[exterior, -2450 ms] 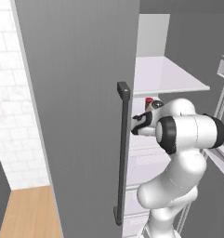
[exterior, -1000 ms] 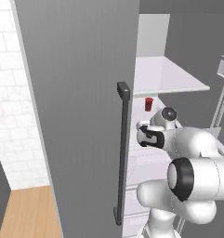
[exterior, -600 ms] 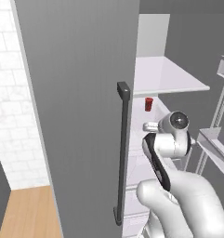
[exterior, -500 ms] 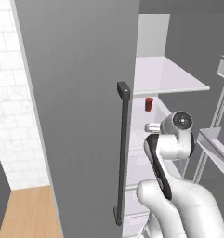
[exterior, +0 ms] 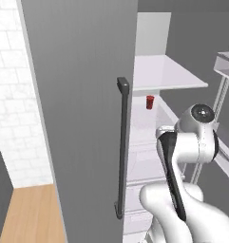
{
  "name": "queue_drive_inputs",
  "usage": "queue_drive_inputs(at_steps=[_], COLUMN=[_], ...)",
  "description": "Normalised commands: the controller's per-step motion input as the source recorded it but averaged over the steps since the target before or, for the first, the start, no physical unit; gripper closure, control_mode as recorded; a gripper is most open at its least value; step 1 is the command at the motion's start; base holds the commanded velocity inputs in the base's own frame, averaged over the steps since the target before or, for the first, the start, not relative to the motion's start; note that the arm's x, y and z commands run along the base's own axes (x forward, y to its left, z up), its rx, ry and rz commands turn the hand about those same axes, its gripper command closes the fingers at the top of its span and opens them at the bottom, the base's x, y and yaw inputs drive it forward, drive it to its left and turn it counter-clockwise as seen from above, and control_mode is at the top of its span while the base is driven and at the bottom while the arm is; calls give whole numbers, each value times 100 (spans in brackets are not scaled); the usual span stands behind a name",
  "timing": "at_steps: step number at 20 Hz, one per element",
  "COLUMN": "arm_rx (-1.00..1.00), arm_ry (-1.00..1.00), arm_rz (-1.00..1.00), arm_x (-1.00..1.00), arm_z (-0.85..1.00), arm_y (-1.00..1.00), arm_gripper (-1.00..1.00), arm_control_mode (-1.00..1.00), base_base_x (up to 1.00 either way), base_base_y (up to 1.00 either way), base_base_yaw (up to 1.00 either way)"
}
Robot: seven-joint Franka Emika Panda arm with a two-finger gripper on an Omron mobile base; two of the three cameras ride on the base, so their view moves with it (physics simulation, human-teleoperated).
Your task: Grab a lemon wedge from the fridge and one ice cube from the ice bowl, and put them in the glass of lemonade.
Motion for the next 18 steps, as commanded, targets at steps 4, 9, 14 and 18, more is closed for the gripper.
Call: queue_drive_inputs(at_steps=[4,9,14,18], arm_rx=[0,0,0,0], arm_ry=[0,0,0,0], arm_rz=[0,0,0,0], arm_x=[0,0,0,0], arm_z=[0,0,0,0], arm_y=[0,0,0,0], arm_gripper=[100,100,100,100], arm_control_mode=[100,100,100,100], base_base_x=[-100,-100,-100,-81], base_base_y=[23,29,5,-16], base_base_yaw=[3,0,-25,-64])
